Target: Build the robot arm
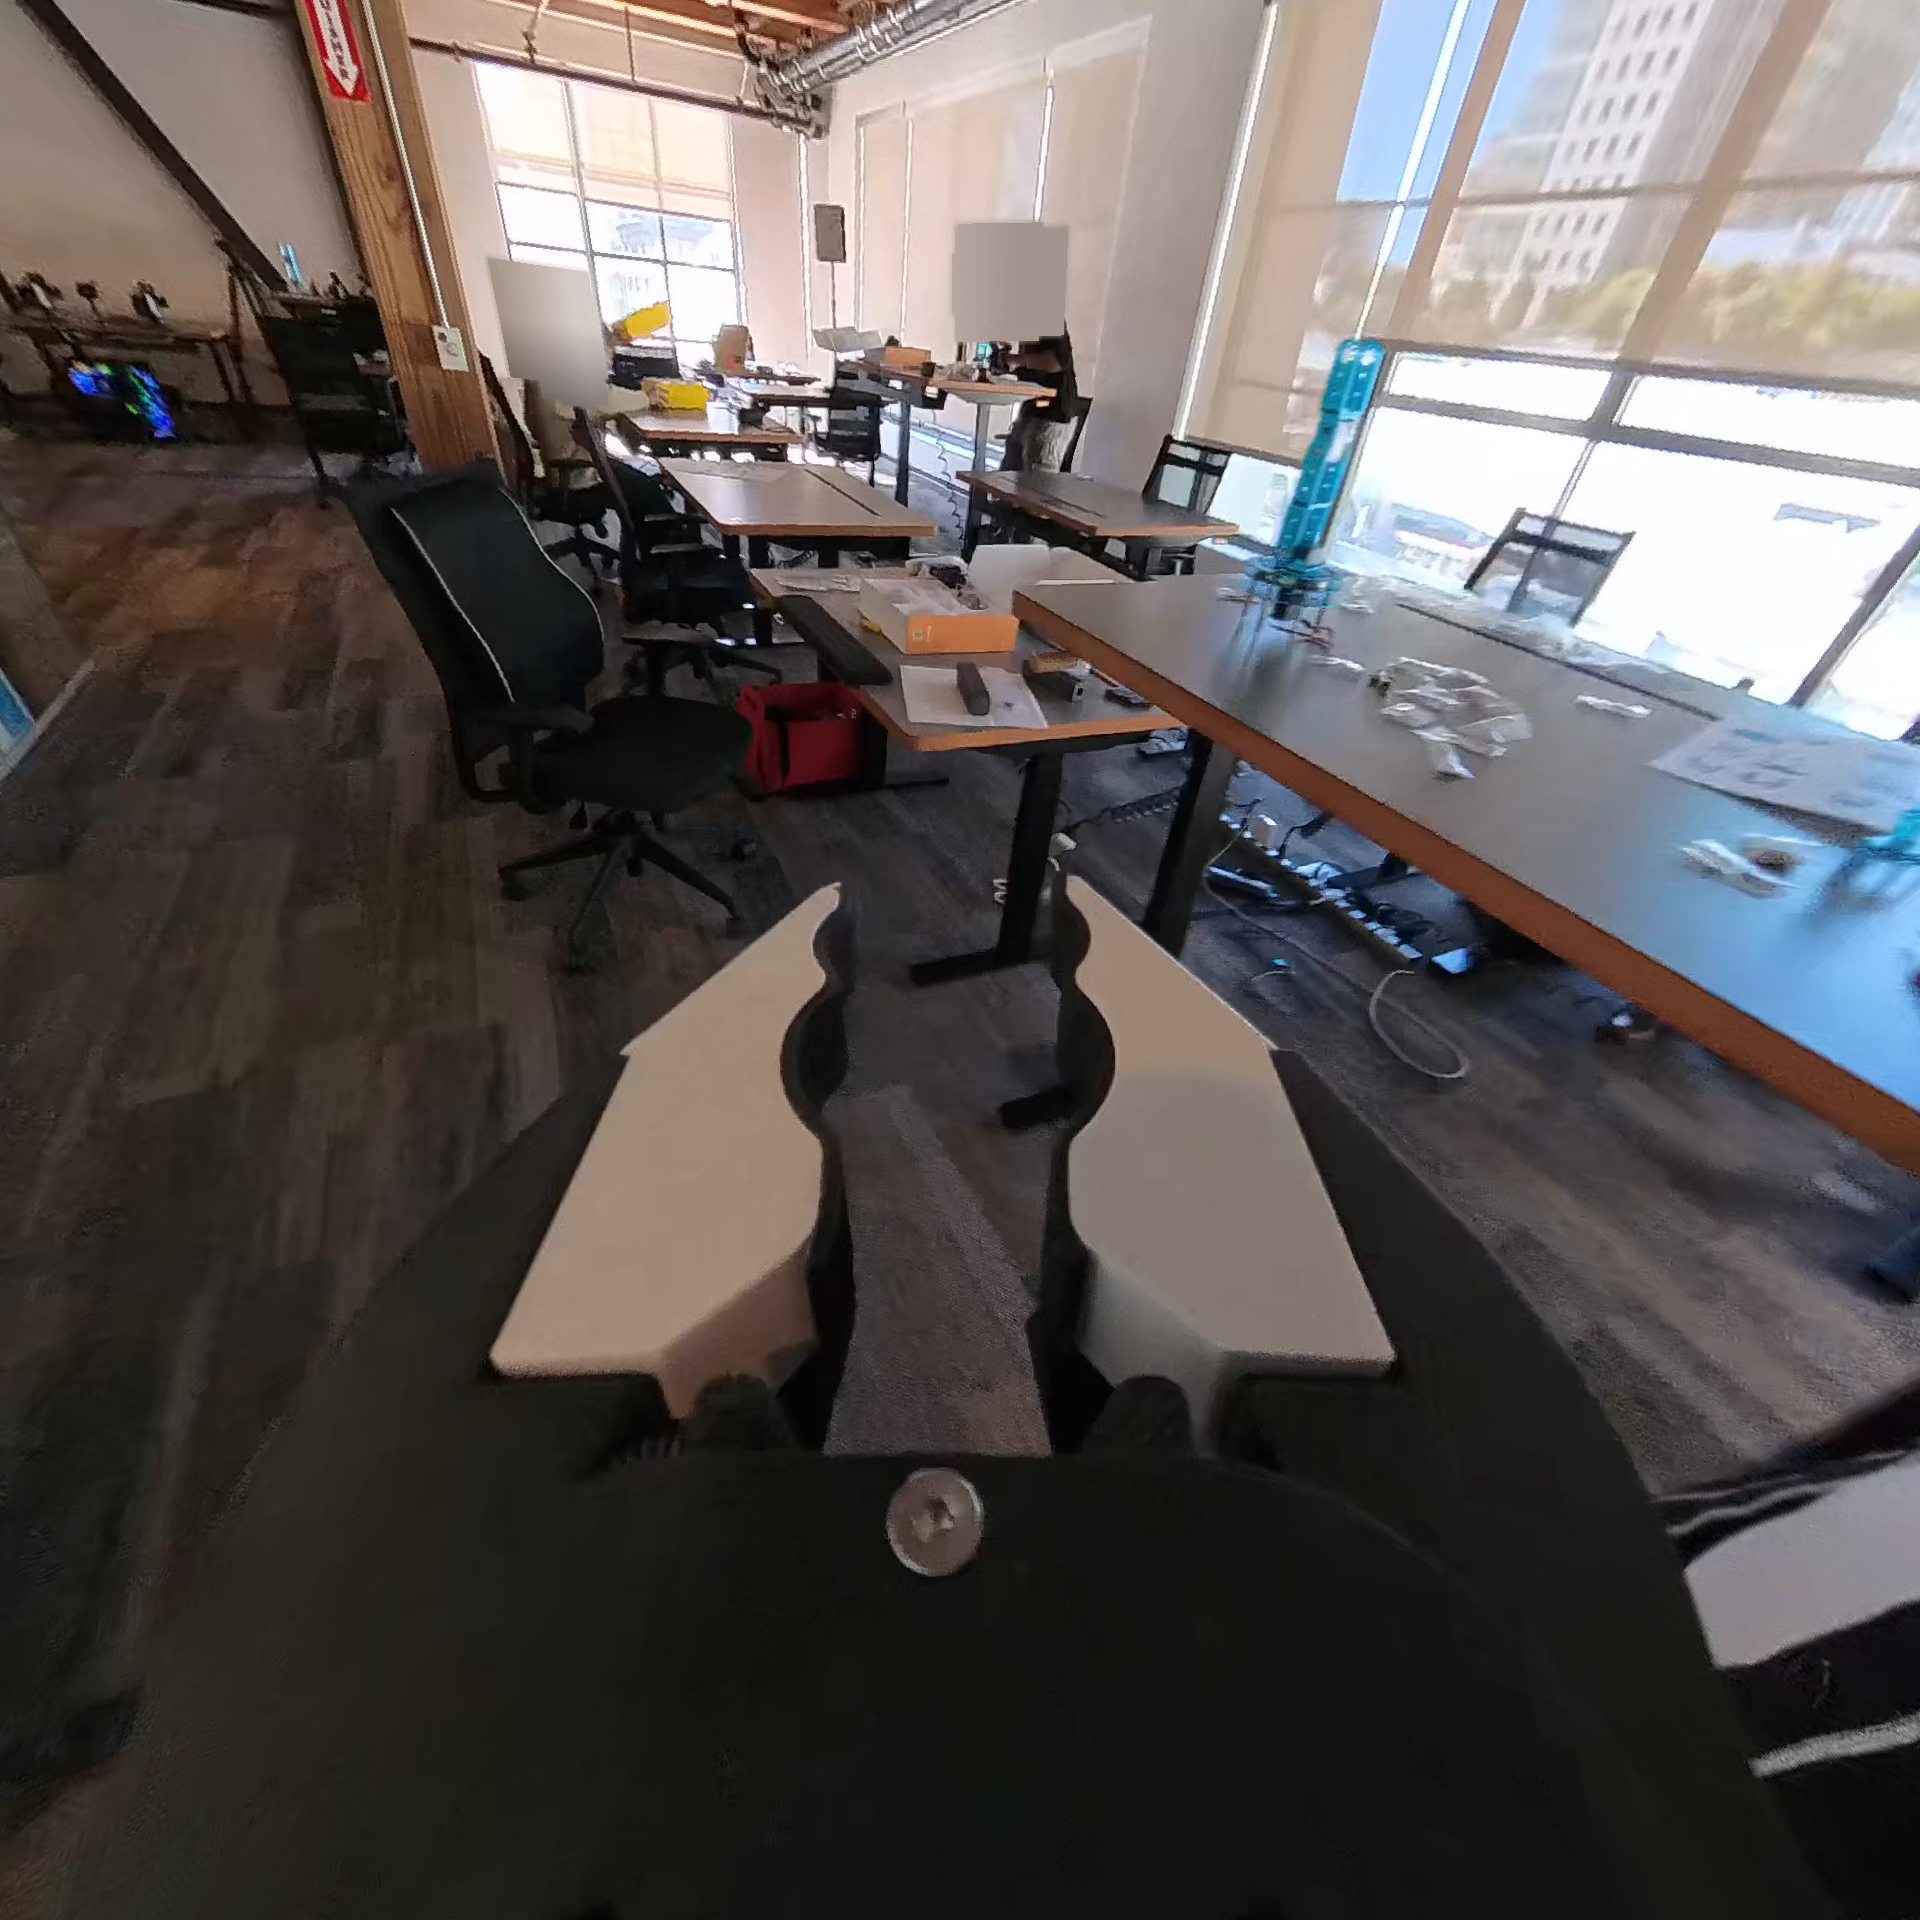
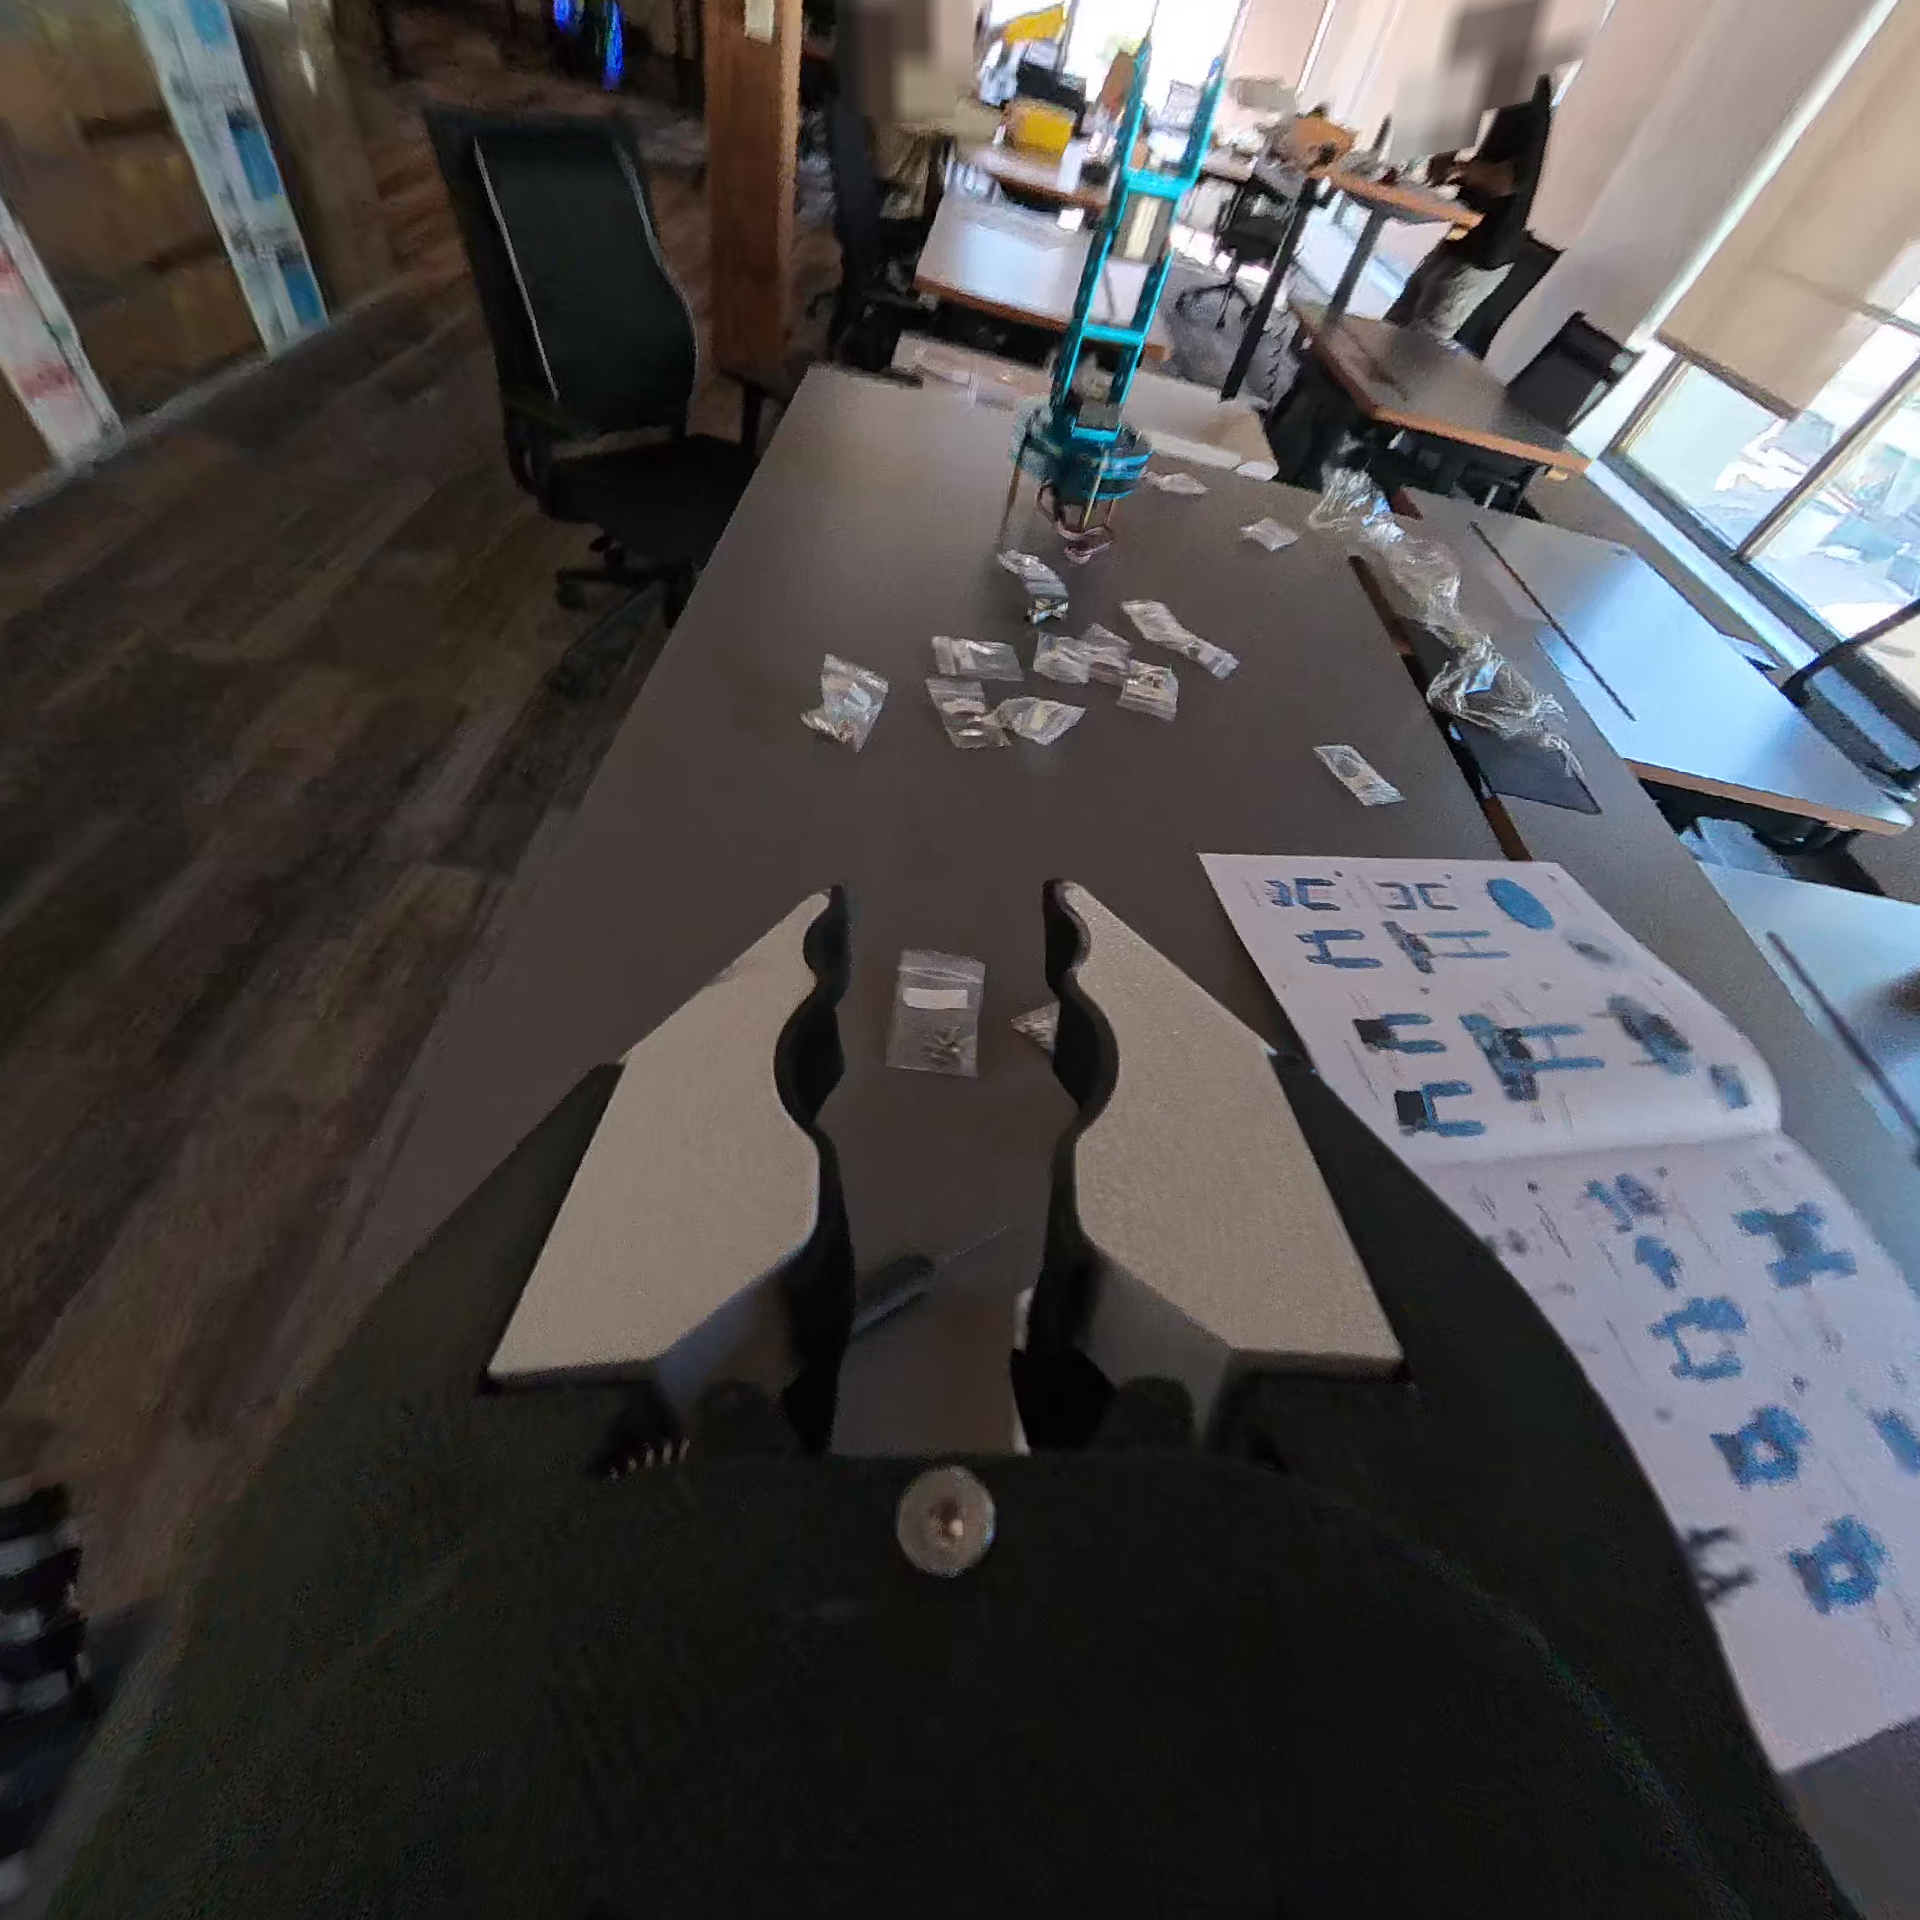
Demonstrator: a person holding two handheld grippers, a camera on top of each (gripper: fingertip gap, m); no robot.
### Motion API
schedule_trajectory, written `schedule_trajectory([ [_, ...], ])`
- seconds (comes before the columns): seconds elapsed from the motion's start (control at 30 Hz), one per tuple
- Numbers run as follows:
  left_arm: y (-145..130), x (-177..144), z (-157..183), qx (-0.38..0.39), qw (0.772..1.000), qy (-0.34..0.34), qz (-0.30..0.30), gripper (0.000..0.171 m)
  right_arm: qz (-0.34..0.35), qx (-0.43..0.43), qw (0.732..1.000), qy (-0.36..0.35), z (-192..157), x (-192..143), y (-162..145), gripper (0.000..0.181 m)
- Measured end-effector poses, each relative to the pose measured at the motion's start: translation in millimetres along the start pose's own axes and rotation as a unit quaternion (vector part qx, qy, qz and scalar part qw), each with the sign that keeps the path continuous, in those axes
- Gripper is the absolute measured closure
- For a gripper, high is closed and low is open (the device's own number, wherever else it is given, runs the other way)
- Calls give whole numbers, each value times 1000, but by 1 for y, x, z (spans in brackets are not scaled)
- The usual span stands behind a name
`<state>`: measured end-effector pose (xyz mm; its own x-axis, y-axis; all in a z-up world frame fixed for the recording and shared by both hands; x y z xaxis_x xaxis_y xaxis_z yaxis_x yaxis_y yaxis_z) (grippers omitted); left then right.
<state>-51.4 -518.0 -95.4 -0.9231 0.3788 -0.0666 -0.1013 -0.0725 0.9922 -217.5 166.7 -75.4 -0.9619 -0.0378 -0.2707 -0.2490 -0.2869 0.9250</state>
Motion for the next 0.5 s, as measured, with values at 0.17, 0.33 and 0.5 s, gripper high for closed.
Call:
schedule_trajectory([
  [0.17, 27, 90, -36, 5, 1000, 1, 21, 139, -93, -96, 991, -15, 19, 51, 13, 142],
  [0.33, 38, 209, -56, -1, 998, -60, 36, 140, -123, -136, 983, 2, 17, 108, 23, 142],
  [0.5, 27, 314, -72, 1, 991, -131, -7, 140, -169, -146, 975, 1, 8, 143, 16, 142],
])
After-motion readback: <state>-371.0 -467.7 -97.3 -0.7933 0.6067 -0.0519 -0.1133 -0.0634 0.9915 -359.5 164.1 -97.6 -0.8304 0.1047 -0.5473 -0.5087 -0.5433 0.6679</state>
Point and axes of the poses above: each gripper's, where its closed fingertips meet, x out along the fingers, y out of its top, z = x × y across the jaws, the point moved 5 cm from there along -x, back along the fingers, and after that the axes turned 11 degrees about -y, right-handed, at the moved point
